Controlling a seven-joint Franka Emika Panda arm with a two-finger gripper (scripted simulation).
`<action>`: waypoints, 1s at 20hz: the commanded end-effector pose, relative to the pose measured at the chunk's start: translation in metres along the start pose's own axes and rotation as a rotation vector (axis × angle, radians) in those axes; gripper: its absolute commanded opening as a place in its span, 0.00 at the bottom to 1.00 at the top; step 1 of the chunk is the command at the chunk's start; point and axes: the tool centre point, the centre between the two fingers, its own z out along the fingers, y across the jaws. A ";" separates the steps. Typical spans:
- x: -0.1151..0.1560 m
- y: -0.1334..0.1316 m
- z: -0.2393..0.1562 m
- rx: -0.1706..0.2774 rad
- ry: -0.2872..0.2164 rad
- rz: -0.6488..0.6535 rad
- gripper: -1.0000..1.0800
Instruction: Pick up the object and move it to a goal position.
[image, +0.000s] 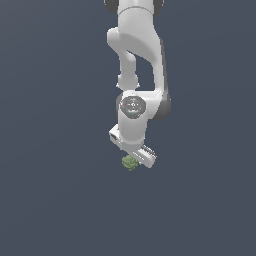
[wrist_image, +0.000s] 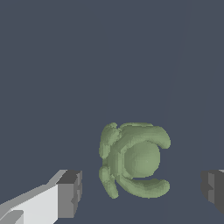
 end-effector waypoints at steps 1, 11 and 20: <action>0.001 0.000 0.001 0.000 0.001 0.012 0.96; 0.000 0.001 0.027 0.000 0.001 0.010 0.96; 0.001 0.000 0.051 0.000 0.001 0.013 0.96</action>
